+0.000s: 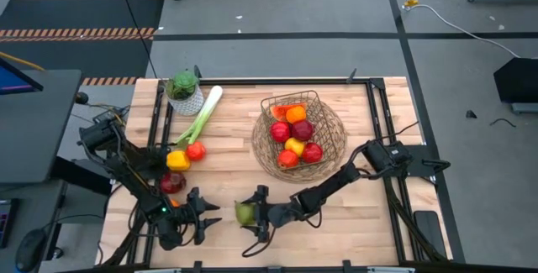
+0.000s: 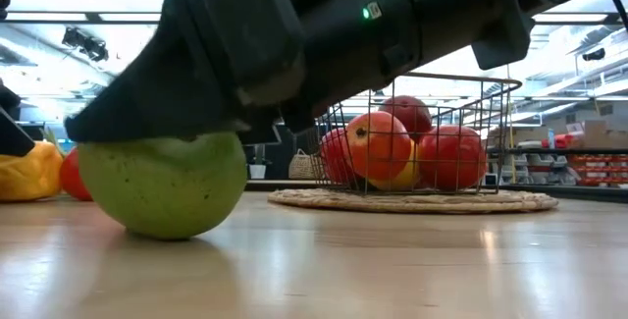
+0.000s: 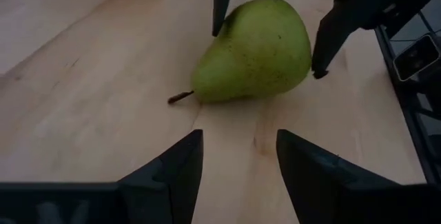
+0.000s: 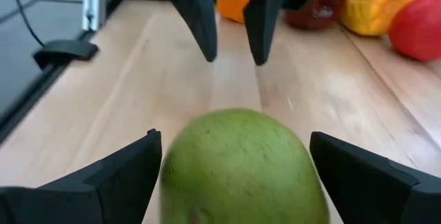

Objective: Build produce basket
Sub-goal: Put the green pear into the wire basket

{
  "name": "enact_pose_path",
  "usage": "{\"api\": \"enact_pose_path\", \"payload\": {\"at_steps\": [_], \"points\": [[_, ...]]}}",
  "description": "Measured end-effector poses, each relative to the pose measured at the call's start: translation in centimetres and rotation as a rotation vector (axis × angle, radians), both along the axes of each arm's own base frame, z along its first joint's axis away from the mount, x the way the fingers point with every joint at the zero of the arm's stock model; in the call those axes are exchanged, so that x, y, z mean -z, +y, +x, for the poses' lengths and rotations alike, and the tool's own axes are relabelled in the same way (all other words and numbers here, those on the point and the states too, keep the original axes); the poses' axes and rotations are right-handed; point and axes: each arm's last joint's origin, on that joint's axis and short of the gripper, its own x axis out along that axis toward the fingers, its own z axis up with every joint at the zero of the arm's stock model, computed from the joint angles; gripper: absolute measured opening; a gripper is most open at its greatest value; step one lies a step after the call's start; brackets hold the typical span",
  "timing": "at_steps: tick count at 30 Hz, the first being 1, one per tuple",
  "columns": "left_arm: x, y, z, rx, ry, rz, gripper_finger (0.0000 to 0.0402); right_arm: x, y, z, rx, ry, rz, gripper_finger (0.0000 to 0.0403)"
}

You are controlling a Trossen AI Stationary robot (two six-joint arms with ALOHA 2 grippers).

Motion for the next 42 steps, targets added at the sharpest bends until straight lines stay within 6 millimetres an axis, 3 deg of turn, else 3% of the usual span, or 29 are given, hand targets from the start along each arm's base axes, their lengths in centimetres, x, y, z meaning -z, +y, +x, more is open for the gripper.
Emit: {"api": "enact_pose_path", "payload": {"at_steps": [11, 20, 27, 34, 38, 42], "points": [[1.7, 0.6, 1.3, -0.035, 0.031, 0.076, 0.0188, 0.3, -0.6, 0.1, 0.04, 0.032, -0.019, 0.0373], [2.2, 0.7, 1.4, -0.041, 0.036, 0.084, 0.0187, -0.2, 0.1, -0.4, 0.078, -0.005, -0.171, 0.035], [2.1, 0.7, 1.4, -0.042, 0.034, 0.082, 0.0183, -3.4, -0.1, -0.5, 0.116, -0.065, -0.269, 0.0347], [2.1, 0.7, 1.5, -0.051, 0.024, 0.09, 0.0181, -10.8, -0.7, -2.0, 0.199, -0.143, -0.462, 0.0346], [2.0, 0.8, 1.5, -0.089, -0.018, 0.115, 0.0182, -13.7, -3.2, -3.1, 0.338, -0.04, -0.627, 0.0346], [1.9, 0.9, 1.5, -0.114, -0.045, 0.133, 0.0182, -16.3, -6.5, -4.5, 0.43, 0.067, -0.669, 0.0346]]}}
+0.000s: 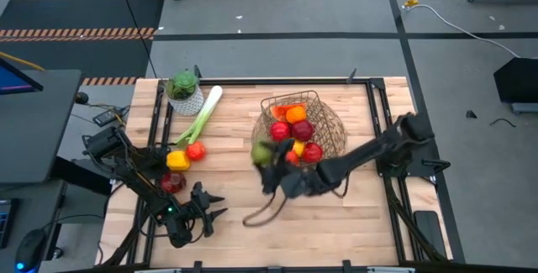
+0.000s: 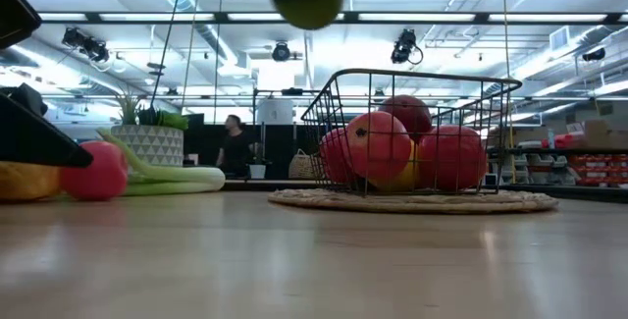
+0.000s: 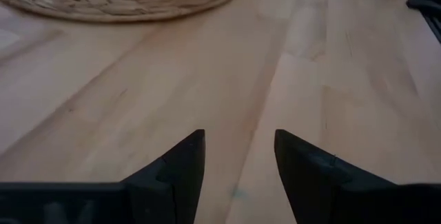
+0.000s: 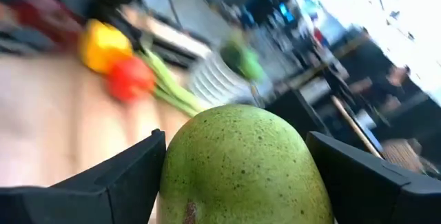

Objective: Build produce basket
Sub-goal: Put the green pear into the wire basket

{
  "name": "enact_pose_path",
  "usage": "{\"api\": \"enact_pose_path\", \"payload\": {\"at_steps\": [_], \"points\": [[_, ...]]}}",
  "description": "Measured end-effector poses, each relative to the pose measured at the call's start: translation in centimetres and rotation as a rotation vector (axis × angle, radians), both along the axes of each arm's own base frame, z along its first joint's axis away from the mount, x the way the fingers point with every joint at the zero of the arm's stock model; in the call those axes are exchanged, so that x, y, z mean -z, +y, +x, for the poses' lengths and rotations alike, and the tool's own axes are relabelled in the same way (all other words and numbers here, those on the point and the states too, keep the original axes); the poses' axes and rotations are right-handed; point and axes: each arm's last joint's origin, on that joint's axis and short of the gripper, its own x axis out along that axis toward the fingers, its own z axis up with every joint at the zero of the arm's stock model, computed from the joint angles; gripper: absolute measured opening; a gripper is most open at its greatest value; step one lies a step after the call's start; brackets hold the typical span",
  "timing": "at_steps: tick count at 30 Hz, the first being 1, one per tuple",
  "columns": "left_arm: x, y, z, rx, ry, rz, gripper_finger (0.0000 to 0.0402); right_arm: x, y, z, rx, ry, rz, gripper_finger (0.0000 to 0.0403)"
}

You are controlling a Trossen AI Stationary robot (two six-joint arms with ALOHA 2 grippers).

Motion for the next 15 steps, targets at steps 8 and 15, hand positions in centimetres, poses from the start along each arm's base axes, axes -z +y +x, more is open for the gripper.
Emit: {"api": "enact_pose_path", "payload": {"at_steps": [8, 15], "points": [[0.5, -0.3, 0.3, -0.03, -0.051, -0.004, 0.0176, -2.7, -7.5, -4.0, 0.253, 0.033, 0.283, 0.0346], [2.4, -0.6, 0.5, -0.033, -0.048, 0.001, 0.0175, -2.4, -10.4, -4.8, 0.392, -0.027, 0.519, 0.0357]]}}
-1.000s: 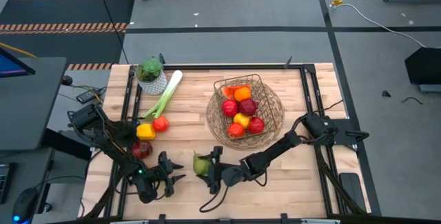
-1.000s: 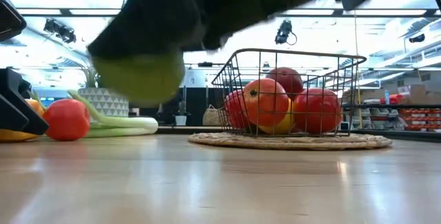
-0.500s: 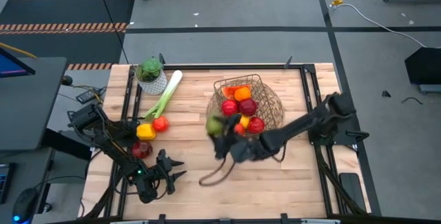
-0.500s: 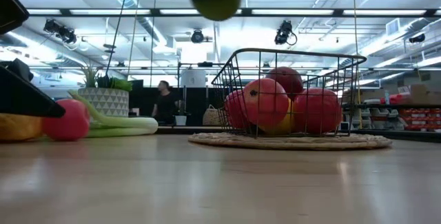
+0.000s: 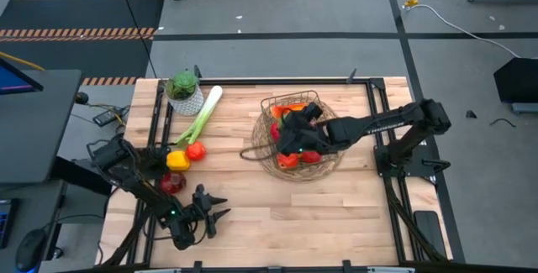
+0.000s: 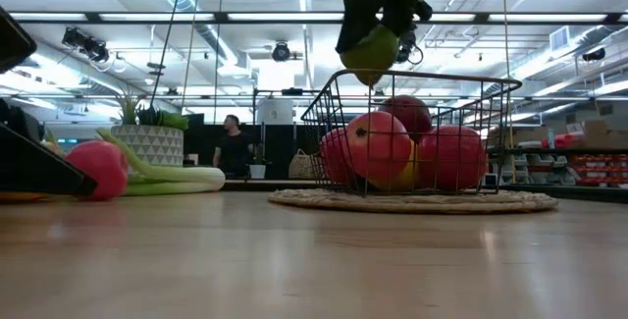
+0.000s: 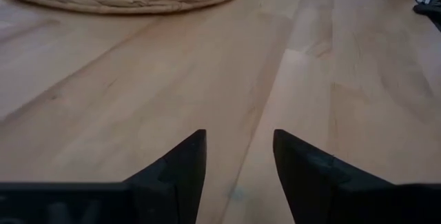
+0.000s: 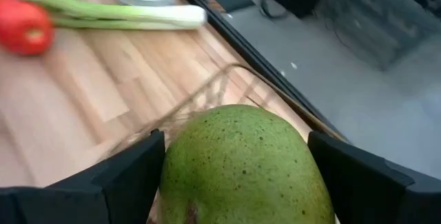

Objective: Build produce basket
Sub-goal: Put the green pear into the wire basket, then put the red apple into the wire basket

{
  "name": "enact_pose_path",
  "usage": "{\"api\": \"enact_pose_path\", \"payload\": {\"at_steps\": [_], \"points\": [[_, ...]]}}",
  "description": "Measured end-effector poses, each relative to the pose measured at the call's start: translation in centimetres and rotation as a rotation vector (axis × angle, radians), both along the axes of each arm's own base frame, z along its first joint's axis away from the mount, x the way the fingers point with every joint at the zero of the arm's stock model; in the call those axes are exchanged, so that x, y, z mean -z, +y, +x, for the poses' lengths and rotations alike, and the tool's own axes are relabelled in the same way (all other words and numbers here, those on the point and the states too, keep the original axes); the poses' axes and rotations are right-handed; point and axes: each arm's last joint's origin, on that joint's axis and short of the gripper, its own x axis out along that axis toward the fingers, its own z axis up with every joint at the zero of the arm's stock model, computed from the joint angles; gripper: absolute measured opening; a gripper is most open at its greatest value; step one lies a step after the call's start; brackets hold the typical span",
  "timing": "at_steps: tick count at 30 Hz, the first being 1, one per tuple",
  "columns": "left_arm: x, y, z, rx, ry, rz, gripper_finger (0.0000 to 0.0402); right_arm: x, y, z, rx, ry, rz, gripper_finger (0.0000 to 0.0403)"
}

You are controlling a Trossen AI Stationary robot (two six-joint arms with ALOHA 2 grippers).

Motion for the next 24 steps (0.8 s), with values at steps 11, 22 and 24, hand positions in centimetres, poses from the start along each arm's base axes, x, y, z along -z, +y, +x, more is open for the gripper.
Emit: {"api": "enact_pose_path", "payload": {"at_steps": [11, 22, 24], "points": [[0.35, -0.03, 0.18, -0.004, -0.005, -0.003, 0.0172, 0.54, -0.75, 0.25, -0.04, 0.043, 0.061, 0.0365], [0.34, -0.04, 0.18, -0.003, -0.006, -0.003, 0.0172, 0.89, -0.22, -0.29, -0.054, 0.112, 0.054, 0.0399], [0.27, 0.0, 0.19, -0.007, -0.01, 0.012, 0.0172, 0.82, -0.08, -0.22, -0.041, 0.089, 0.053, 0.0397]]}}
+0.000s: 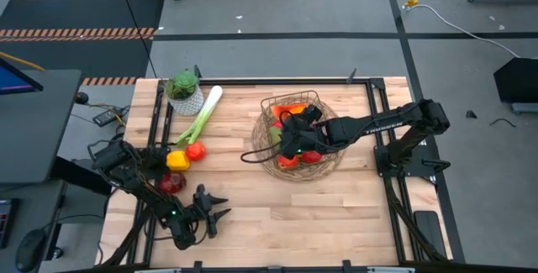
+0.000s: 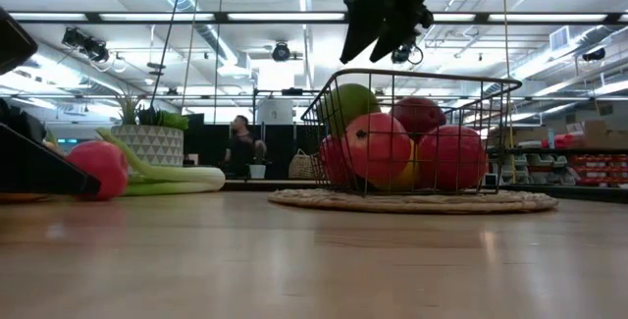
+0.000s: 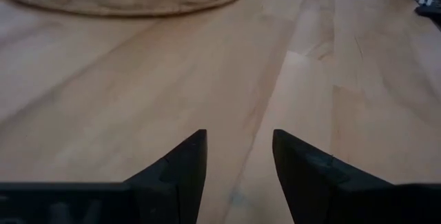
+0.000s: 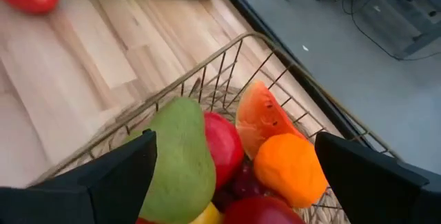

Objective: Build produce basket
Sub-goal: Put the red apple into the wire basket

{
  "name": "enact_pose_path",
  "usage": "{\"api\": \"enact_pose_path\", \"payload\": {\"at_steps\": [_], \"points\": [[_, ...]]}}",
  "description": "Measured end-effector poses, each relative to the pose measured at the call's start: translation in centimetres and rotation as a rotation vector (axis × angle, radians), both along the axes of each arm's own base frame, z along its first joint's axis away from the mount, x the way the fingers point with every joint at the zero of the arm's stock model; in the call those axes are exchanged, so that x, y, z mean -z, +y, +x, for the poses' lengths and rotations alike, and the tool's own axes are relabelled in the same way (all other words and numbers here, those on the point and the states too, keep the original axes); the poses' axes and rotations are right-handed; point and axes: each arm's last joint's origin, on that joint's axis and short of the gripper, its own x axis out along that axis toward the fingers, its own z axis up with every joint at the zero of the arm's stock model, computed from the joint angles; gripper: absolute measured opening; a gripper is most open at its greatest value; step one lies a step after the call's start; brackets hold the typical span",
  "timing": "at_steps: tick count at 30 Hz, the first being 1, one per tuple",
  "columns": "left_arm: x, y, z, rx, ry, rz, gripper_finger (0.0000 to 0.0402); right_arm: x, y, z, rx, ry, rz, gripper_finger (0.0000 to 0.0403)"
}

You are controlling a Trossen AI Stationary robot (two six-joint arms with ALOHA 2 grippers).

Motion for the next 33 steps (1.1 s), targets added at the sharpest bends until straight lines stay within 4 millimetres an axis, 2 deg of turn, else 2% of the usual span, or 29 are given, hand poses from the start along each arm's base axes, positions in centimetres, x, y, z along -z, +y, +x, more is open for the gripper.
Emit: {"api": "enact_pose_path", "payload": {"at_steps": [3, 8, 14, 19, 23, 29, 33], "points": [[-0.9, 0.0, 0.1, 0.012, -0.008, 0.047, 0.0172, -0.2, 0.1, 0.3, -0.007, -0.042, 0.015, 0.0394], [-4.4, 0.6, 0.7, 0.015, -0.056, 0.058, 0.0172, -0.7, 0.6, 1.2, -0.087, -0.148, 0.128, 0.0394], [-8.0, 2.5, 0.6, 0.03, -0.024, 0.159, 0.0172, -1.4, 2.1, 2.0, -0.217, -0.245, 0.242, 0.0394], [-10.2, 4.1, 0.2, 0.15, 0.074, 0.231, 0.0172, -1.4, 3.6, 1.8, -0.298, -0.223, 0.217, 0.0394], [-11.9, 5.2, -0.2, 0.193, 0.084, 0.318, 0.0172, -1.4, 4.6, 1.6, -0.345, -0.205, 0.197, 0.0394], [-13.9, 8.9, -1.1, 0.1, 0.15, 0.453, 0.0172, -1.4, 5.4, 1.5, -0.368, -0.202, 0.197, 0.0394], [-14.3, 12.2, -2.2, -0.033, 0.229, 0.417, 0.0172, -1.4, 5.9, 1.3, -0.382, -0.2, 0.198, 0.0394]]}}
